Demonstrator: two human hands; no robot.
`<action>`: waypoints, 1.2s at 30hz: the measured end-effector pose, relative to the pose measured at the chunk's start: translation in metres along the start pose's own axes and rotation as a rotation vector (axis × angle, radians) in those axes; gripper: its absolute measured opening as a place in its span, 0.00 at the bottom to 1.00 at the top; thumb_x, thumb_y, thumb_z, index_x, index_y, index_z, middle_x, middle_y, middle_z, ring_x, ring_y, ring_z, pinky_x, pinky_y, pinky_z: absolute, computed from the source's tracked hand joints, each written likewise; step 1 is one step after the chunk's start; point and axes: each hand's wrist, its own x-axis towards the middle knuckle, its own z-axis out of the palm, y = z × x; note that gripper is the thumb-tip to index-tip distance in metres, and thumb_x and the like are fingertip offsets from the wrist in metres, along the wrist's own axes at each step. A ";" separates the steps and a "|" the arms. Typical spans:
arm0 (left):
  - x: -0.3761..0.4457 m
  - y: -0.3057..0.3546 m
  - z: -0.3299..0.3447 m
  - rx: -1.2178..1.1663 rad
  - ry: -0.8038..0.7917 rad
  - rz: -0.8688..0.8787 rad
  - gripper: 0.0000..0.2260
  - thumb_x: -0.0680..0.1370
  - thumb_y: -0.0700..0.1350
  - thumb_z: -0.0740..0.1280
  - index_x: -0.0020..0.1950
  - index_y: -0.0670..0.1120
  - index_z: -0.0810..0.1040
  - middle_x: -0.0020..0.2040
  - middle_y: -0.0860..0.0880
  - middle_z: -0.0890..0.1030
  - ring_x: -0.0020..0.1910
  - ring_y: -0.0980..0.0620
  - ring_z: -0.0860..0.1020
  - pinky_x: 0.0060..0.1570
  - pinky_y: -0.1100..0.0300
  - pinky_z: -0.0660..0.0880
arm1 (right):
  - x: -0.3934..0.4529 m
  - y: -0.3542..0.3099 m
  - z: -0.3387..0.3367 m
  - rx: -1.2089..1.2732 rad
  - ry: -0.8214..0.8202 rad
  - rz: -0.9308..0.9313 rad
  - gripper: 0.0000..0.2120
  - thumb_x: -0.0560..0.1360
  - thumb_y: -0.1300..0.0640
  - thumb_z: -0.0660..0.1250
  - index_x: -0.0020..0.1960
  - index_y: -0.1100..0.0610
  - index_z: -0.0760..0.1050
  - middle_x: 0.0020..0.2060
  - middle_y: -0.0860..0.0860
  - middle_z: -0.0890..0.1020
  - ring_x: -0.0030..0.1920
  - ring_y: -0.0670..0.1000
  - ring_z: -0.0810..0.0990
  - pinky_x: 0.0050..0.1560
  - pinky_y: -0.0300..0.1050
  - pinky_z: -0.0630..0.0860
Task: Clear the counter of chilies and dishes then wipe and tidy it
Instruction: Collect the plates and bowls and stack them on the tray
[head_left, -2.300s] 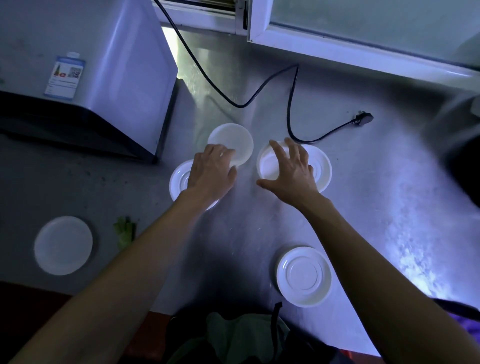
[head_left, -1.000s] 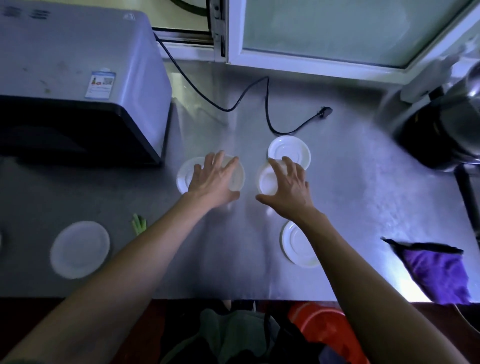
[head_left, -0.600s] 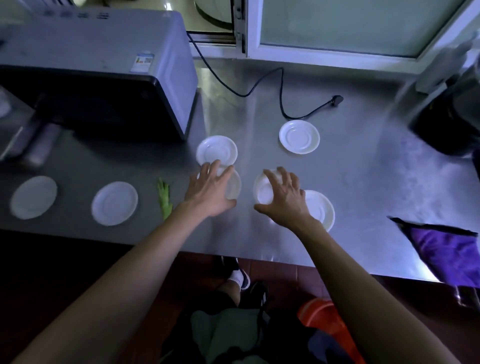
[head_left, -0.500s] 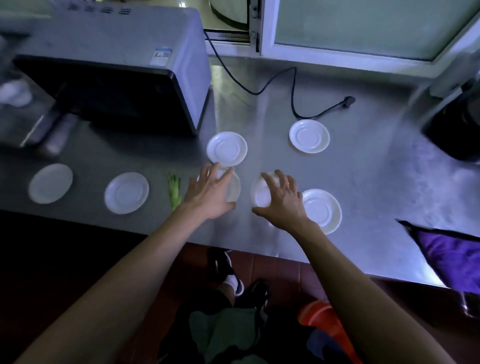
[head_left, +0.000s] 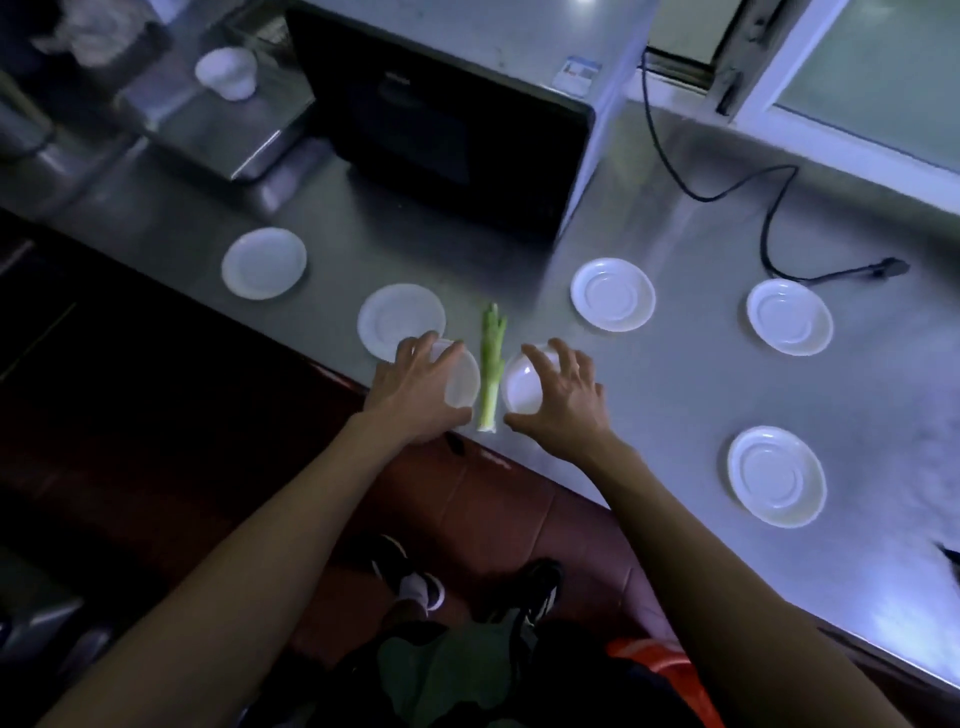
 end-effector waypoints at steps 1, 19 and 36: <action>-0.004 -0.018 -0.002 -0.008 0.003 -0.018 0.41 0.67 0.63 0.68 0.77 0.58 0.55 0.78 0.48 0.54 0.75 0.43 0.54 0.67 0.40 0.65 | 0.004 -0.018 0.006 -0.010 -0.012 -0.029 0.47 0.64 0.39 0.76 0.77 0.44 0.59 0.75 0.51 0.59 0.72 0.59 0.58 0.61 0.63 0.70; -0.047 -0.278 -0.079 -0.035 0.115 -0.241 0.40 0.70 0.66 0.68 0.76 0.57 0.55 0.74 0.48 0.56 0.74 0.43 0.55 0.66 0.42 0.65 | 0.103 -0.259 0.026 -0.104 0.049 -0.305 0.44 0.65 0.42 0.75 0.77 0.44 0.60 0.76 0.51 0.59 0.73 0.58 0.56 0.63 0.62 0.68; 0.028 -0.382 -0.123 -0.024 0.110 -0.280 0.39 0.68 0.66 0.68 0.75 0.58 0.57 0.74 0.50 0.57 0.73 0.44 0.57 0.66 0.41 0.66 | 0.218 -0.325 0.078 -0.074 -0.052 -0.368 0.45 0.64 0.41 0.77 0.75 0.44 0.60 0.76 0.52 0.59 0.74 0.59 0.57 0.65 0.62 0.67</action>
